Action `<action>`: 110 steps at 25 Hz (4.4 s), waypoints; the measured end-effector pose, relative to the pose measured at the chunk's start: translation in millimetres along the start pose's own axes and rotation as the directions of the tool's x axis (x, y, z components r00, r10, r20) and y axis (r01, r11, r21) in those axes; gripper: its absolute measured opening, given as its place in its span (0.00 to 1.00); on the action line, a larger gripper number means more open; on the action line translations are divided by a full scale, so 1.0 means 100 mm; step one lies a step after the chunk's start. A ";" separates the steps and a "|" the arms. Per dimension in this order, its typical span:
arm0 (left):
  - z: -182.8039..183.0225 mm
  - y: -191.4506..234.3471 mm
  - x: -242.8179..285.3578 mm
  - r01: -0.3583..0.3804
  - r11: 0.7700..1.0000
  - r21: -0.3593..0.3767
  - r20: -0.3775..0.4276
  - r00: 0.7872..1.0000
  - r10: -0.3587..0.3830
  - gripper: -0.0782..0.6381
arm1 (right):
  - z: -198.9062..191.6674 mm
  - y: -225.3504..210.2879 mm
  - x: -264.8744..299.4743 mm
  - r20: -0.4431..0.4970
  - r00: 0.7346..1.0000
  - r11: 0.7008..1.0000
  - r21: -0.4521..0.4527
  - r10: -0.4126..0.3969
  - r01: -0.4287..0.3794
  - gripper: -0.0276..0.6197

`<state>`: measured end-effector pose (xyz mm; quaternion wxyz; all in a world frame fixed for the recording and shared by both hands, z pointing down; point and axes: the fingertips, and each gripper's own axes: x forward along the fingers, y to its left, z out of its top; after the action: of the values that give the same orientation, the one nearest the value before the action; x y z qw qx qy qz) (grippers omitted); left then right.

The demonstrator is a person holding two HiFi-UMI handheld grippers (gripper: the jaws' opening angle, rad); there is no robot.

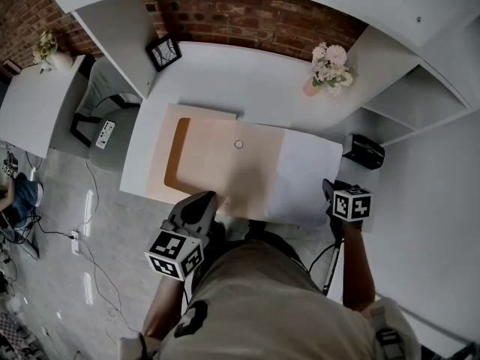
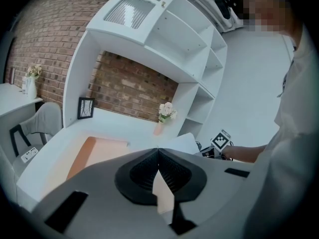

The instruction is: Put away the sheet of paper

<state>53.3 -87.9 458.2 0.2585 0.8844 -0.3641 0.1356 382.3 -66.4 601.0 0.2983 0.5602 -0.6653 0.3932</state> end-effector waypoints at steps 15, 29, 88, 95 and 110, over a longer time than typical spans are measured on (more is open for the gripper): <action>-0.05 -0.10 0.03 0.017 1.000 0.025 -0.037 0.999 -0.016 0.13 | 0.03 0.02 0.15 0.035 0.999 0.999 -0.029 -0.013 0.014 0.09; 0.01 -0.45 0.25 -0.035 0.998 0.048 -0.047 0.998 0.038 0.13 | 0.02 0.01 0.35 0.038 0.983 0.979 0.089 0.181 -0.184 0.09; 0.03 0.31 -0.16 -0.035 0.997 0.075 -0.020 0.999 0.036 0.13 | 0.28 0.65 0.47 0.034 0.992 0.988 0.093 0.118 -0.121 0.09; 0.05 0.33 -0.17 -0.037 0.997 0.070 -0.012 0.999 0.038 0.13 | 0.30 0.75 0.50 0.035 0.989 0.985 0.096 0.144 -0.146 0.09; 0.09 0.38 -0.31 -0.067 0.995 0.074 0.011 0.998 0.066 0.13 | 0.39 0.92 0.55 0.042 0.981 0.976 0.095 0.190 -0.193 0.09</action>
<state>5.2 -98.1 451.3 0.2192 0.8814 -0.3891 0.1539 282.9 -121.8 609.6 0.2199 0.5139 -0.7006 0.4434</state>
